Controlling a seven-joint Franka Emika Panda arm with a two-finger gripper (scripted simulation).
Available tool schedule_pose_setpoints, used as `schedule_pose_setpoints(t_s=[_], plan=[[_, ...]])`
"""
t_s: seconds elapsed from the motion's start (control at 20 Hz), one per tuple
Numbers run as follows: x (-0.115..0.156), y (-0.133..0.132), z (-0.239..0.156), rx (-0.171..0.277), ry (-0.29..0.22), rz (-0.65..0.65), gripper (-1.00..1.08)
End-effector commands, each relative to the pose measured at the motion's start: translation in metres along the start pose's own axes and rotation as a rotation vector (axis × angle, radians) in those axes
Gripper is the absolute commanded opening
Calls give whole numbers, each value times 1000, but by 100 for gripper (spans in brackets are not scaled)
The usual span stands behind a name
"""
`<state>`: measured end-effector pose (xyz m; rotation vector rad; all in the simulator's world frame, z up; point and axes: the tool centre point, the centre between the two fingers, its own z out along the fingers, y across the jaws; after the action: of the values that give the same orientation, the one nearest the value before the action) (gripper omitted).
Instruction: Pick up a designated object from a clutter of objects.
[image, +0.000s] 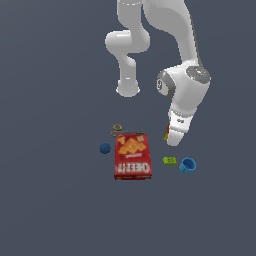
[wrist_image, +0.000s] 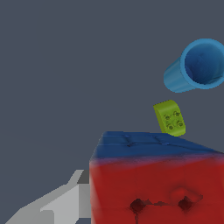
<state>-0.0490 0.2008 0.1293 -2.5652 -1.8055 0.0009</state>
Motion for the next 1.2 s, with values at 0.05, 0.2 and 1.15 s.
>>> schedule_pose_setpoints(t_s=[0.05,0.2,1.15], plan=[[9,17,-31,0,2,-1,-100],[16,32,-56,0,2,-1,-100],[54,110,-185,-2,0,2,-100]])
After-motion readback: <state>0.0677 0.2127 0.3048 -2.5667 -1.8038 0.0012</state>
